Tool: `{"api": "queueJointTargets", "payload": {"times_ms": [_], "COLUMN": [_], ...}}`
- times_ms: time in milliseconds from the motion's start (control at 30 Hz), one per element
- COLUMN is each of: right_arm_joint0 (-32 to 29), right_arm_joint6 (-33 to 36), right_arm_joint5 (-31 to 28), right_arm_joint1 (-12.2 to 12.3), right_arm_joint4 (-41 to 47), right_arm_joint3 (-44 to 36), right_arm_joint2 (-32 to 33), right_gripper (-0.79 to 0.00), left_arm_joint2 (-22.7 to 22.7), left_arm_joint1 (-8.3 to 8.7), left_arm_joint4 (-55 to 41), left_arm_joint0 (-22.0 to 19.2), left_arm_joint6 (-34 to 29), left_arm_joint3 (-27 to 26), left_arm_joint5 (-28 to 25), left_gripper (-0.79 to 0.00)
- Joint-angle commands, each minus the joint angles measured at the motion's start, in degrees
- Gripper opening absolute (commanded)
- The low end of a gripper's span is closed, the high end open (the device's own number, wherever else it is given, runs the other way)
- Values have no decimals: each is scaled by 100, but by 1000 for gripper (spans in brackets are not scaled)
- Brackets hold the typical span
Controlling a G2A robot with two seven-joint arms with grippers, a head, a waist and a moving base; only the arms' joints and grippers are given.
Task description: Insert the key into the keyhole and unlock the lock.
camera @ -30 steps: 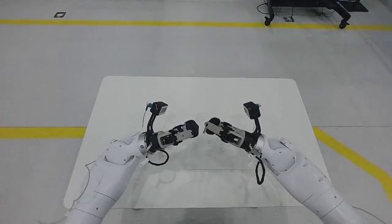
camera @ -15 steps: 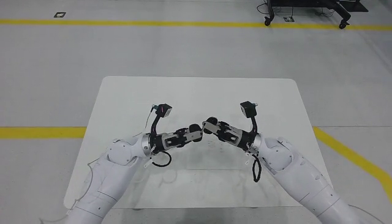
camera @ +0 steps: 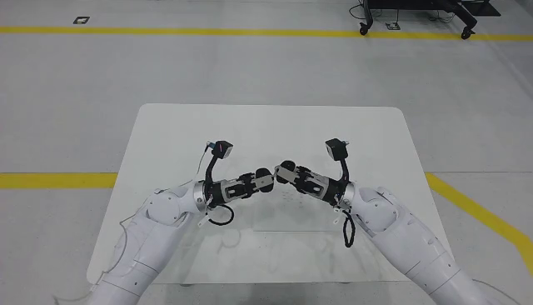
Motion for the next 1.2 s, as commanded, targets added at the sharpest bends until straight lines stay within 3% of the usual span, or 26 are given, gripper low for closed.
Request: {"api": "queueJointTargets", "payload": {"times_ms": [0,167,200,267,333,400,633,733,867,1067,1100,1133,1167], "right_arm_joint0": [-9,-35,-42,-54,-65,-74,-84,-83,-80,-78,-82,-87,-89], "right_arm_joint6": [15,49,57,65,89,108,175,202,223,240,235,227,218], "right_arm_joint5": [7,-5,-5,-3,-1,1,-4,-2,-15,-37,-50,-50,-45], "right_arm_joint1": [-6,-20,-25,-30,-36,-44,-73,-87,-106,-129,-132,-135,-136], "right_arm_joint4": [3,-4,-6,-5,-1,-7,12,24,35,41,36,34,38], "right_arm_joint3": [-2,-12,-16,-25,-34,-38,-32,-30,-19,18,17,21,23], "right_arm_joint2": [14,54,63,73,79,84,90,86,87,112,120,128,133], "right_gripper": [-785,-785,-785,-785,-785,-785,-785,-785,-785,-785,-551,0,0], "left_arm_joint2": [-13,-19,-16,-8,-3,3,41,54,70,83,77,67,52], "left_arm_joint1": [7,22,25,29,34,38,51,58,66,77,78,80,80], "left_arm_joint4": [19,66,81,99,106,120,140,139,140,123,123,142,159], "left_arm_joint0": [7,31,37,40,46,49,60,57,55,51,51,51,53], "left_arm_joint6": [48,127,143,149,173,191,227,224,239,284,315,362,433], "left_arm_joint3": [-9,-44,-56,-69,-79,-87,-113,-115,-114,-108,-101,-94,-89], "left_arm_joint5": [-7,-6,-16,-16,-24,-37,-42,-42,-51,-45,-47,-51,-63], "left_gripper": [-785,-785,-739,-539,-406,-400,-465,-560,-785,-785,-785,-785,-785]}}
